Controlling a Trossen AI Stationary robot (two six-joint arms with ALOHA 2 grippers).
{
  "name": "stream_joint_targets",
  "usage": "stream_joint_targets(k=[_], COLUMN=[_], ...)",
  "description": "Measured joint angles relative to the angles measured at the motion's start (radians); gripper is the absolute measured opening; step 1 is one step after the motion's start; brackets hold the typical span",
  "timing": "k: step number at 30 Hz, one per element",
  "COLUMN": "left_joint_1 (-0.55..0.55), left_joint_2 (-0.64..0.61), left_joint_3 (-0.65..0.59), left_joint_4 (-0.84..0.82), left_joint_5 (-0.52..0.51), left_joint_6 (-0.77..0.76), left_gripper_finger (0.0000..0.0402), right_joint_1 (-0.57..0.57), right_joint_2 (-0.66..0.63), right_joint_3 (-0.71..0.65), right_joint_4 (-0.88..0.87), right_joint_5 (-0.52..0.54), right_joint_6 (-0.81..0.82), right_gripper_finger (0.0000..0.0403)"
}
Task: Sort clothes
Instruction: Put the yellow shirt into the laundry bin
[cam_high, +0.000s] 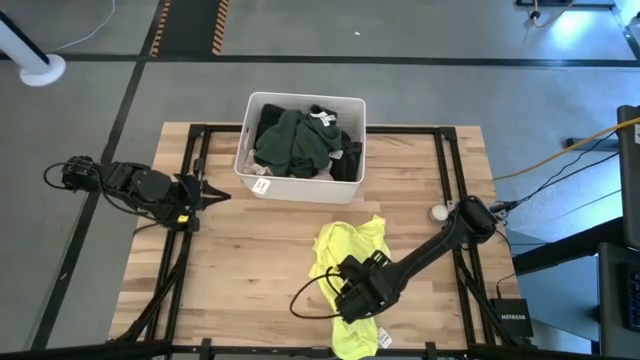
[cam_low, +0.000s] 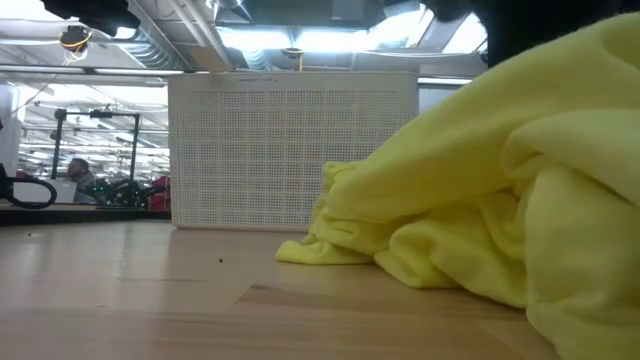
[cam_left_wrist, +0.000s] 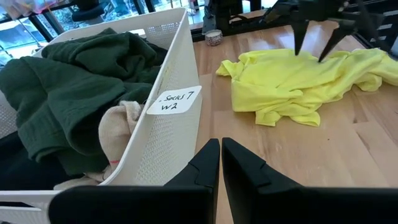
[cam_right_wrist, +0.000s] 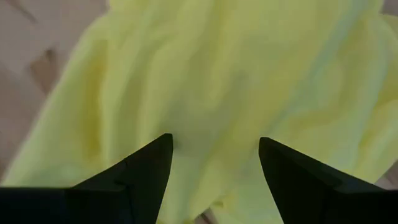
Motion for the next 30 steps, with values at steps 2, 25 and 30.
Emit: stream_joint_targets(k=[2,25,30], left_joint_1=[0.000,0.000,0.000], left_joint_2=[0.000,0.000,0.000], left_joint_3=[0.000,0.000,0.000], left_joint_4=[0.000,0.000,0.000], left_joint_5=[0.000,0.000,0.000], left_joint_6=[0.000,0.000,0.003], left_gripper_finger=[0.0013,0.0013,0.0013], right_joint_1=[-0.012,-0.148,-0.149], right_joint_2=[0.000,-0.011,-0.012], right_joint_3=[-0.014,-0.362,-0.390], right_joint_4=[-0.011,0.440,0.461], right_joint_5=[0.012,0.022,0.028], right_joint_6=[0.000,-0.036,-0.016], right_gripper_finger=[0.0257,0.0257,0.0250])
